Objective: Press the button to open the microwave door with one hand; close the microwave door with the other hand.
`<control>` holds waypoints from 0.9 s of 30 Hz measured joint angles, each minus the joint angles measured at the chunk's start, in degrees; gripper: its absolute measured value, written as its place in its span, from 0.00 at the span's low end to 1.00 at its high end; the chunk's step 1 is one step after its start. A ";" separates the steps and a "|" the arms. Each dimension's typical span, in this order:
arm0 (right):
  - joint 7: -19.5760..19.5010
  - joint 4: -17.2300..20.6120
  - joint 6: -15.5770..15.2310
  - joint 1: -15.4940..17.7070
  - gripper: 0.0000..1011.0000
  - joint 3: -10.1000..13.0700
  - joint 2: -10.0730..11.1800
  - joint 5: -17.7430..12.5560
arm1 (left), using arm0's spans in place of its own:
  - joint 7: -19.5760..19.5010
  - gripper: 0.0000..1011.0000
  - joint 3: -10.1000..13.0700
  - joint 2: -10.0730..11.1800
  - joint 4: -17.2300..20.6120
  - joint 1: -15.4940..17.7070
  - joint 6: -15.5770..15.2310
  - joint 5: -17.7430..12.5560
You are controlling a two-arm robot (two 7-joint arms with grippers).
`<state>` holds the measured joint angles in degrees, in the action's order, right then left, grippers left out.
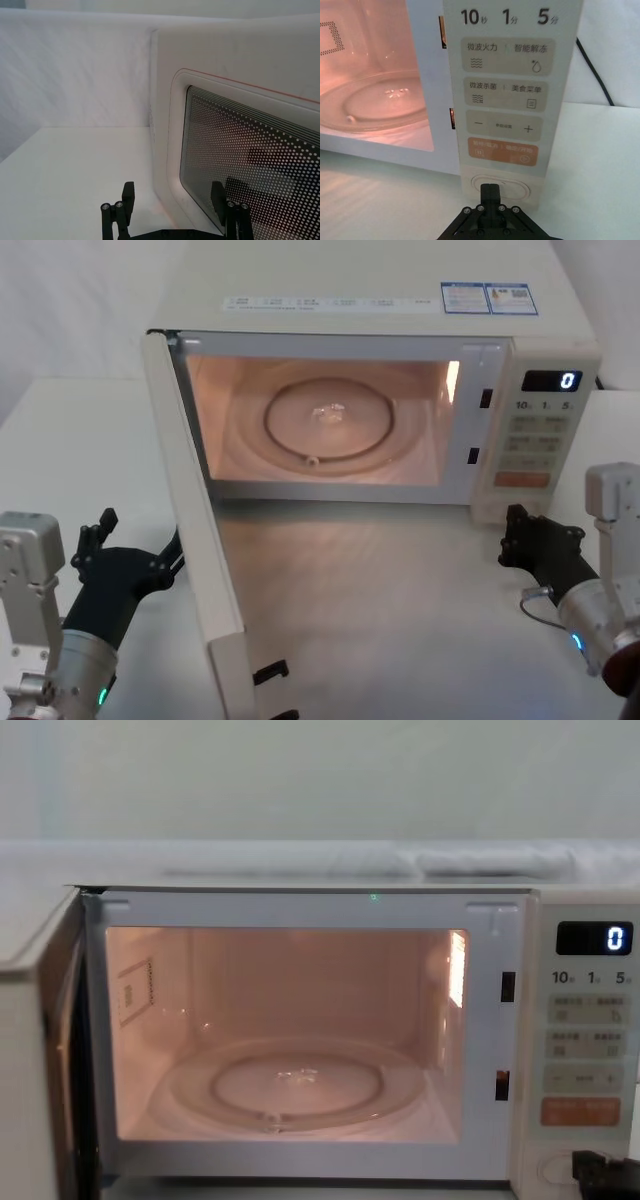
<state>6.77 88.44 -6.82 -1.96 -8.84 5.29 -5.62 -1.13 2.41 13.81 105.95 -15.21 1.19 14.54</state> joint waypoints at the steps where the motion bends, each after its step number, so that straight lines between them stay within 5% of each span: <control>1: 0.00 0.00 0.00 0.00 0.00 0.00 0.00 0.00 | 0.00 0.99 0.00 0.00 0.00 0.00 0.00 0.00; 14: 0.34 6.43 -2.18 4.25 0.00 1.83 1.92 -0.48 | -0.01 0.99 0.00 0.00 0.00 0.00 0.00 0.00; 27: -0.46 10.56 -0.96 4.77 0.00 8.07 5.11 -0.40 | -0.01 0.99 0.00 0.00 0.00 0.00 0.00 0.00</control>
<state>6.31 99.01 -7.79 2.82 -0.77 10.40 -6.02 -1.14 2.41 13.81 105.95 -15.21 1.19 14.54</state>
